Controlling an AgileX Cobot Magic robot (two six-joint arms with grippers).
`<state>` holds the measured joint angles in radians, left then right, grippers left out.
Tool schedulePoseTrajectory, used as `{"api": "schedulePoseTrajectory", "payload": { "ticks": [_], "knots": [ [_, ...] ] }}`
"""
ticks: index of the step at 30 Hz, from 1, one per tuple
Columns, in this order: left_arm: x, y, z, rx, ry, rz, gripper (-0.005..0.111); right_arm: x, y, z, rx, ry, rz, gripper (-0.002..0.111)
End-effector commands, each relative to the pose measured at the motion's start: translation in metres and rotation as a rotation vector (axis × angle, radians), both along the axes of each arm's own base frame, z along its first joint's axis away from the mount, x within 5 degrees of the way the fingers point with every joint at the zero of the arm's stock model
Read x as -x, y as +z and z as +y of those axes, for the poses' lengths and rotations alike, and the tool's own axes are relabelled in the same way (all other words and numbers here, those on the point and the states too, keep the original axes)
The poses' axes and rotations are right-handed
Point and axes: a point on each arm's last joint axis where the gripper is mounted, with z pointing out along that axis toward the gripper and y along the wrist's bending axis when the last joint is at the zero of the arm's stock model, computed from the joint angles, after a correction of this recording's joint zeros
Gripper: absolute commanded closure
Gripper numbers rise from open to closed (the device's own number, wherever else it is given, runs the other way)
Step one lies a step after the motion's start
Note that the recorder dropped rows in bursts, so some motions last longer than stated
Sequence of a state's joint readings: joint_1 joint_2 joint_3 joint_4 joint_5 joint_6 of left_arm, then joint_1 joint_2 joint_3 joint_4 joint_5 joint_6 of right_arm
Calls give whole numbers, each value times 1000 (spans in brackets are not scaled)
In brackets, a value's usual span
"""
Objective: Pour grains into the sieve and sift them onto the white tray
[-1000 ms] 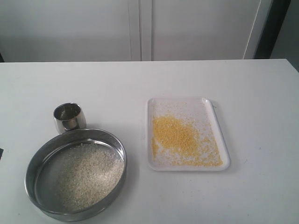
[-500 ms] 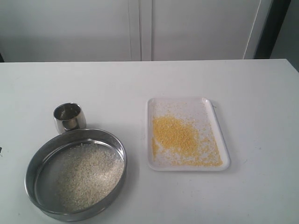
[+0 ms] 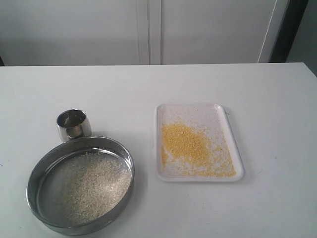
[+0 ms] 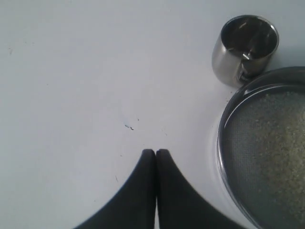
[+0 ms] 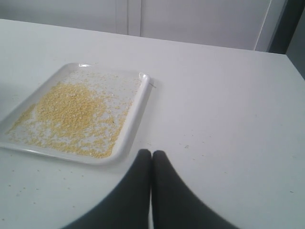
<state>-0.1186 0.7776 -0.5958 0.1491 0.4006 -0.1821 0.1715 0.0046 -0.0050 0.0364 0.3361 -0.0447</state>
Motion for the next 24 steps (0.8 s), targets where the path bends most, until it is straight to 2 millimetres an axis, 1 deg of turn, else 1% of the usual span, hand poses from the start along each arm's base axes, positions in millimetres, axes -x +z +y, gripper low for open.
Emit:
{"api": "schedulePoseTrajectory", "payload": {
  "ticks": [1, 13, 17, 24],
  "knots": [
    [12, 7, 2, 6, 2, -50, 107, 0, -1, -1, 14, -4, -4, 108],
    [44, 29, 5, 28, 2, -234, 107, 0, -1, -1, 14, -4, -4, 108],
    [48, 30, 6, 30, 2, -253, 107, 0, -1, -1, 14, -4, -4, 108],
    [48, 30, 6, 32, 3, -253, 107, 0, -1, -1, 14, -4, -4, 108]
  ]
}}
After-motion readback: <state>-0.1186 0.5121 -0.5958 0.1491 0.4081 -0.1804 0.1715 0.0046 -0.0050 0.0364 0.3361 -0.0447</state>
